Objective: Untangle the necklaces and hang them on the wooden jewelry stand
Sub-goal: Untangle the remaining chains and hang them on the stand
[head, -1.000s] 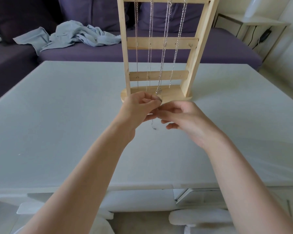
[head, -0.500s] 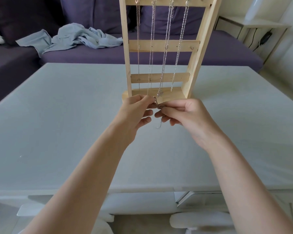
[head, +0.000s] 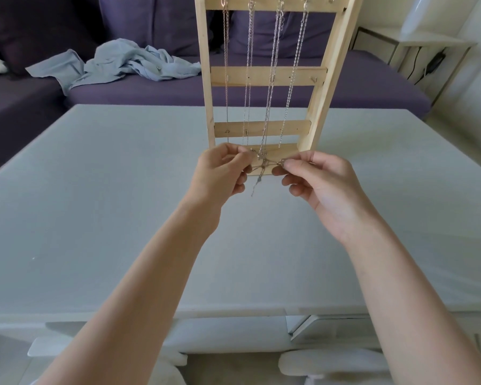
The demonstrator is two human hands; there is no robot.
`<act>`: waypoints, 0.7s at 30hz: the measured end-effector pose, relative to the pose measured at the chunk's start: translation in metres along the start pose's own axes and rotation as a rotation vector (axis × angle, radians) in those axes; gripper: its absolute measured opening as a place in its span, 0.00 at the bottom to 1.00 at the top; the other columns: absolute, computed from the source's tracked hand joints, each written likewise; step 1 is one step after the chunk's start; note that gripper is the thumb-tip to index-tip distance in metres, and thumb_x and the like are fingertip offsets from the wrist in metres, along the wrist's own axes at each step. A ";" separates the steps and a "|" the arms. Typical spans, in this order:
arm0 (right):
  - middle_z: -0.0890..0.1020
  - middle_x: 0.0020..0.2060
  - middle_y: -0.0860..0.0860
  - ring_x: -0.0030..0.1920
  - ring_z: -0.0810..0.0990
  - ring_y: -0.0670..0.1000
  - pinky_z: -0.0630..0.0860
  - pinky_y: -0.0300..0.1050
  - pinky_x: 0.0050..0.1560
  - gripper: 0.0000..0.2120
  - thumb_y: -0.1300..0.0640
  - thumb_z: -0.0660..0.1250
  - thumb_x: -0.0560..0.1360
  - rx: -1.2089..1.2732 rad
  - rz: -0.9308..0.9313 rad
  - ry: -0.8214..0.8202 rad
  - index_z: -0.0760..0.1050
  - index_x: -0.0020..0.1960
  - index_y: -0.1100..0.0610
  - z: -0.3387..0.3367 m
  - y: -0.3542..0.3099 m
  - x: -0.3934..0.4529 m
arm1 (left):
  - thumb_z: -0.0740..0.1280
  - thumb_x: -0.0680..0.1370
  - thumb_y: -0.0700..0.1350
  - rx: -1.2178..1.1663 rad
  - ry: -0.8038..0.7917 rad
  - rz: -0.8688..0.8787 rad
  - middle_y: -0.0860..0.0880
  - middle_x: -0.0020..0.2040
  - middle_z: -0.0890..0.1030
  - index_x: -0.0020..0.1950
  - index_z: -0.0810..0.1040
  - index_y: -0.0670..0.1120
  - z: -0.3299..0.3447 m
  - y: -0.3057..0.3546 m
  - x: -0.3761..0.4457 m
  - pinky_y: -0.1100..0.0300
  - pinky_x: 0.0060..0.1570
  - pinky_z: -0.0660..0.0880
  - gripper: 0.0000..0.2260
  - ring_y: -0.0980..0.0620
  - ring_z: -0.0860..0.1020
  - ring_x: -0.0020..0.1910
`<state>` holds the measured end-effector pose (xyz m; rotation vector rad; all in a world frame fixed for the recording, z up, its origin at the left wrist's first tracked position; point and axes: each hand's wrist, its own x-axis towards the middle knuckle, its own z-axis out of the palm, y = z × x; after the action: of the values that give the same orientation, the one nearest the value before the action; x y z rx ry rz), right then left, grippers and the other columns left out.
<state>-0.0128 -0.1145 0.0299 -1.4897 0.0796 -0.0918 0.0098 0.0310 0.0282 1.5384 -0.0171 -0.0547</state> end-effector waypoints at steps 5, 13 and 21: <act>0.81 0.30 0.50 0.30 0.76 0.45 0.72 0.34 0.32 0.06 0.67 0.65 0.75 0.075 0.048 -0.013 0.76 0.41 0.60 0.000 0.000 -0.001 | 0.64 0.78 0.38 0.041 0.032 0.054 0.55 0.27 0.71 0.39 0.72 0.46 0.001 -0.002 0.000 0.66 0.31 0.67 0.08 0.59 0.66 0.25; 0.83 0.33 0.52 0.32 0.79 0.45 0.75 0.34 0.33 0.08 0.67 0.64 0.75 0.153 0.153 -0.056 0.74 0.39 0.59 -0.001 0.000 0.000 | 0.65 0.77 0.39 0.161 0.028 0.077 0.57 0.22 0.71 0.38 0.73 0.46 0.003 -0.008 0.000 0.68 0.27 0.64 0.08 0.60 0.66 0.22; 0.84 0.35 0.55 0.30 0.78 0.46 0.73 0.35 0.31 0.03 0.66 0.62 0.75 0.187 0.195 -0.037 0.71 0.44 0.60 -0.002 0.000 0.002 | 0.64 0.78 0.42 0.185 -0.061 -0.018 0.55 0.22 0.74 0.41 0.74 0.45 0.009 -0.010 -0.003 0.68 0.26 0.66 0.06 0.58 0.68 0.22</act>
<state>-0.0112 -0.1169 0.0297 -1.2896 0.1817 0.0839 0.0061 0.0214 0.0185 1.7213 -0.0584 -0.1166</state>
